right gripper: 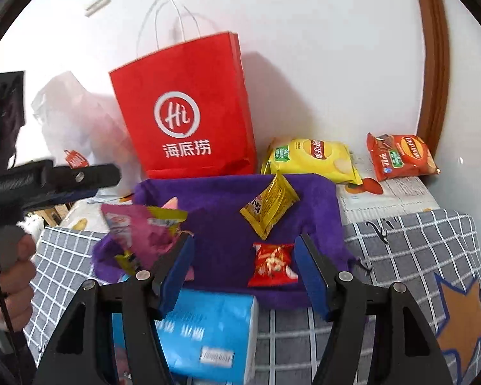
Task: Organize snacks
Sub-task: 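Open the left tool to drop the pink candy bag onto the towel, then grasp the blue-wrapped candy with the right tool while the left moves to the pile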
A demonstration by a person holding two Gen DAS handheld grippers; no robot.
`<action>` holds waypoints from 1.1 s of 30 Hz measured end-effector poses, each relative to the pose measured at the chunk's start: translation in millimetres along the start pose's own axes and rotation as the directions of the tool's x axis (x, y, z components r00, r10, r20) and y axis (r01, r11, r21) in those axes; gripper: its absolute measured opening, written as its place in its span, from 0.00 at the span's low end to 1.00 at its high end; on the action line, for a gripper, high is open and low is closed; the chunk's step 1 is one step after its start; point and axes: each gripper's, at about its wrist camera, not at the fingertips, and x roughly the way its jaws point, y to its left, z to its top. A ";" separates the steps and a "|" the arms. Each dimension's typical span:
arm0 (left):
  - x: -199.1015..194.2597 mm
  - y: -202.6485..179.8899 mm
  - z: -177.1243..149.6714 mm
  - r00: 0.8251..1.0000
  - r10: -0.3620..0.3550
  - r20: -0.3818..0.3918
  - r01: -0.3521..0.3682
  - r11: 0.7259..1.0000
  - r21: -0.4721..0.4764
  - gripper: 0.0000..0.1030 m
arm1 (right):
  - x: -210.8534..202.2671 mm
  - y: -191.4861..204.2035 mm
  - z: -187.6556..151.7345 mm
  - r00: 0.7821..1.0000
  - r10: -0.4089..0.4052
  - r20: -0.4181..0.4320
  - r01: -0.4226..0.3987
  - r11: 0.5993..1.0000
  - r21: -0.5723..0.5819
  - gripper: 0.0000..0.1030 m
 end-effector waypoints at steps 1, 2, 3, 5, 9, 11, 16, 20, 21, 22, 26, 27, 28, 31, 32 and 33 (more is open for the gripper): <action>-4.1 -2.6 0.4 1.000 -0.004 0.007 0.004 1.000 0.011 0.75 | -4.6 0.6 -3.2 1.000 -0.007 0.004 0.007 1.000 -0.004 0.63; -8.5 -4.9 1.1 1.000 -0.006 0.016 0.005 1.000 0.024 0.75 | -9.6 1.7 -7.5 1.000 -0.023 0.002 0.023 1.000 -0.014 0.63; -13.4 -6.9 2.0 1.000 -0.008 0.026 0.007 0.999 0.039 0.75 | -12.6 2.0 -10.5 0.999 -0.040 -0.005 0.040 0.999 -0.022 0.63; -25.7 -10.3 4.9 0.999 -0.001 0.054 -0.002 0.998 0.061 0.75 | -18.1 1.6 -17.0 0.997 -0.066 -0.038 0.065 0.998 -0.023 0.63; -48.3 -12.5 5.6 0.994 0.037 0.099 -0.044 0.996 0.073 0.75 | -34.2 4.2 -33.3 0.995 -0.050 -0.087 0.048 0.998 -0.028 0.63; -55.2 -12.6 1.8 0.995 0.057 0.087 -0.064 0.994 0.083 0.75 | -40.4 8.9 -43.0 0.994 -0.038 -0.100 0.034 0.999 -0.040 0.63; -70.4 -7.4 -15.7 0.992 0.097 0.074 -0.104 0.991 0.089 0.75 | -41.5 22.2 -69.0 0.989 0.003 -0.150 -0.009 0.999 -0.042 0.63; -82.9 6.1 -33.0 0.992 0.107 0.062 -0.111 0.992 0.058 0.75 | -43.2 38.6 -80.7 0.983 0.073 -0.170 -0.082 0.995 -0.049 0.61; -85.6 10.0 -37.6 0.992 0.111 0.056 -0.114 0.992 0.049 0.75 | -43.0 42.7 -82.6 0.980 0.090 -0.176 -0.100 0.994 -0.051 0.61; -86.9 12.4 -40.9 0.992 0.114 0.051 -0.116 0.992 0.042 0.75 | -43.0 48.2 -85.1 0.976 0.113 -0.186 -0.125 0.991 -0.053 0.61; -97.5 24.7 -57.2 0.991 0.127 0.038 -0.127 0.992 0.021 0.75 | -34.8 71.1 -99.0 0.973 0.113 -0.199 -0.136 0.985 -0.104 0.61; -98.9 27.6 -60.4 0.991 0.130 0.037 -0.130 0.991 0.019 0.75 | -30.6 75.0 -101.9 0.973 0.103 -0.208 -0.129 0.985 -0.115 0.61; -101.1 30.7 -64.3 0.990 0.134 0.035 -0.135 0.991 0.018 0.75 | -26.0 78.5 -104.7 0.972 0.092 -0.218 -0.121 0.985 -0.121 0.61; -107.1 41.2 -75.5 0.989 0.144 0.031 -0.145 0.989 0.009 0.75 | -14.6 85.2 -112.0 0.967 0.077 -0.241 -0.110 0.986 -0.123 0.61; -109.0 43.7 -77.7 0.989 0.145 0.030 -0.145 0.989 0.006 0.75 | -11.1 87.5 -114.2 0.966 0.081 -0.247 -0.113 0.987 -0.118 0.61; -109.7 47.1 -80.1 0.989 0.145 0.027 -0.145 0.989 0.003 0.75 | -9.1 87.6 -115.5 0.965 0.085 -0.248 -0.116 0.987 -0.111 0.61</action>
